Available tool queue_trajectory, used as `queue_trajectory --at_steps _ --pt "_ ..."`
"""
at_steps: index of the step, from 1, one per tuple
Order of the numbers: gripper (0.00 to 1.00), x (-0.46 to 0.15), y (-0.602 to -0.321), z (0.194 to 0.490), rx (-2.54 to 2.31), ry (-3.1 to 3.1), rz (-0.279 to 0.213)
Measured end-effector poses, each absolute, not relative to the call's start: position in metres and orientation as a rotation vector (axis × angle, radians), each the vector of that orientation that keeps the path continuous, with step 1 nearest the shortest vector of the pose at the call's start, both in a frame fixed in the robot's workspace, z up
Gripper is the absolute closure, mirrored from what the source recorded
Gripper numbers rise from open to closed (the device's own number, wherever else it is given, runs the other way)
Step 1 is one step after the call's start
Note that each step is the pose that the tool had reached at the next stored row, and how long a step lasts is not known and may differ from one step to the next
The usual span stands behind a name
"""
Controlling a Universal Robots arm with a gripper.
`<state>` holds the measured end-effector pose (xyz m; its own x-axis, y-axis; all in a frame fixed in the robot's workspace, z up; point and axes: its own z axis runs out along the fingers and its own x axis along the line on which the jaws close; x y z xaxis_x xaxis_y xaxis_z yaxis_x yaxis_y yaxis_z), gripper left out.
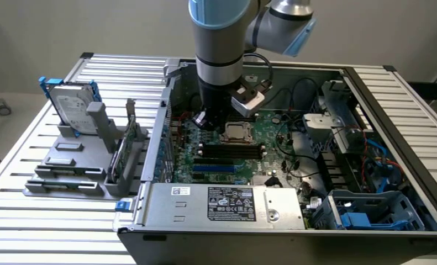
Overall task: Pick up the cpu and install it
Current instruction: 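Close the cpu cover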
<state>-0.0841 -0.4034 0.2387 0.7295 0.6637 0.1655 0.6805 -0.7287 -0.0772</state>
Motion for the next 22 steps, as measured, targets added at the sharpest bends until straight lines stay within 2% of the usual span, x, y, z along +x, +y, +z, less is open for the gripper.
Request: queue_trajectory --at_steps 15,22 --pt "0.89 -0.0821 -0.4067 0.2438 -2.8 -1.094 -0.191" --pt "0.89 -0.0825 -0.4066 0.2344 -2.801 -1.094 -0.196"
